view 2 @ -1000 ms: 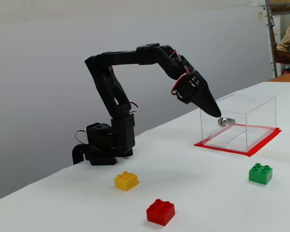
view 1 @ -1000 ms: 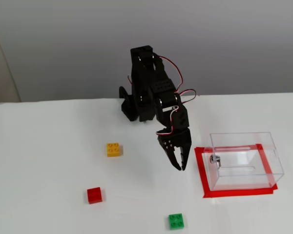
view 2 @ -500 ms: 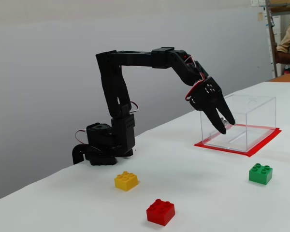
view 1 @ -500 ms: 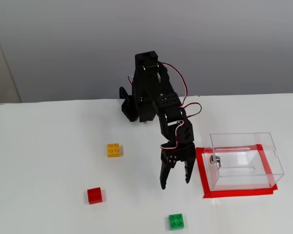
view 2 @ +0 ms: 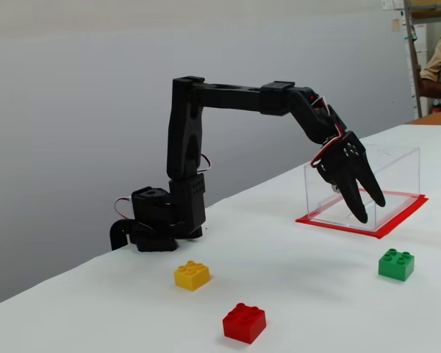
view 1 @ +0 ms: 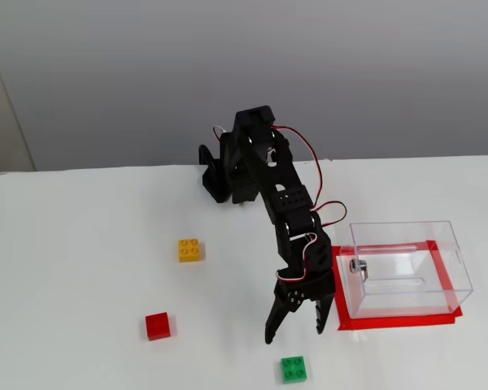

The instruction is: Pick the green lego brick and place it into the transparent box

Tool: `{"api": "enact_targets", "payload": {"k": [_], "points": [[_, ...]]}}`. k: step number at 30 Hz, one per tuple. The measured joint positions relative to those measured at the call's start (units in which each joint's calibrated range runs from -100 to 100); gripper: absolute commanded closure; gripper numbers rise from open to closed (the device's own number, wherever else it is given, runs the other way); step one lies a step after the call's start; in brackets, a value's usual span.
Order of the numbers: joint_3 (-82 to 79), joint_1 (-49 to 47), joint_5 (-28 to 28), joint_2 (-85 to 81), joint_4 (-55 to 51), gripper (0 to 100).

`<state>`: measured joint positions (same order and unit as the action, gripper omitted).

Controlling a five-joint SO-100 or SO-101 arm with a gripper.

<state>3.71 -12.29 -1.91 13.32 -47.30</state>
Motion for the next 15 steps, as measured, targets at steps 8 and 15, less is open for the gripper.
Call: {"api": "enact_targets", "payload": {"k": [8,15], "points": [[6.7,0.0,0.0,8.3,0.0,61],[10.7,0.2,0.0,14.0,1.4,61]]}}
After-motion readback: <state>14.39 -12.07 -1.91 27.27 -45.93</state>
